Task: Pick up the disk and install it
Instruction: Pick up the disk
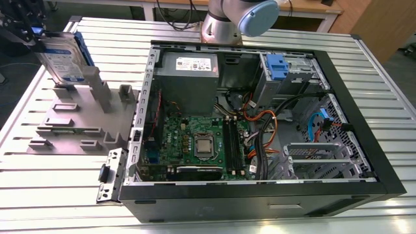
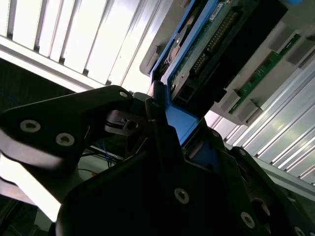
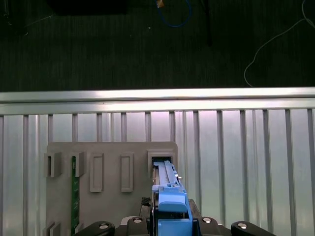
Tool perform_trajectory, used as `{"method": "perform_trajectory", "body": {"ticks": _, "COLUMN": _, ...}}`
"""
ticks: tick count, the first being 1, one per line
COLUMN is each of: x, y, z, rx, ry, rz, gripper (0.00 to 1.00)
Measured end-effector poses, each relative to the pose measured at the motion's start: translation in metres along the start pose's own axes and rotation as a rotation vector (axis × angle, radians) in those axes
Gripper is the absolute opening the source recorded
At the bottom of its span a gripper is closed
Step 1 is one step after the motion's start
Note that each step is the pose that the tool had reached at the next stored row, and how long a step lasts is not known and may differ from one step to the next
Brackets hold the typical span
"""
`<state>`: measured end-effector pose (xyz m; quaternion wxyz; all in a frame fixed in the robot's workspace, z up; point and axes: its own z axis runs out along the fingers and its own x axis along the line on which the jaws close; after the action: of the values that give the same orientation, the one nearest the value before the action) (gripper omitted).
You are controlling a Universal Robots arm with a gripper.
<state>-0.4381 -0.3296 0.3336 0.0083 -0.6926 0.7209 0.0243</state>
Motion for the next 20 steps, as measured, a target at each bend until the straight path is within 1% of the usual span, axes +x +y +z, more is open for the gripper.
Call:
{"method": "perform_trajectory", "body": {"ticks": 3, "x": 0.0, "y": 0.0, "z": -0.0006, "rx": 0.0, "ry": 0.0, "rz": 0.0, "gripper": 0.37}}
{"method": "perform_trajectory", "body": {"ticks": 5, "x": -0.0002, "y": 0.0001, "z": -0.0031, "rx": 0.0, "ry": 0.0, "rz": 0.0, "gripper": 0.37}}
{"method": "perform_trajectory", "body": {"ticks": 20, "x": -0.0003, "y": 0.0001, "z": -0.0059, "rx": -0.0001, "ry": 0.0, "rz": 0.0, "gripper": 0.37}}
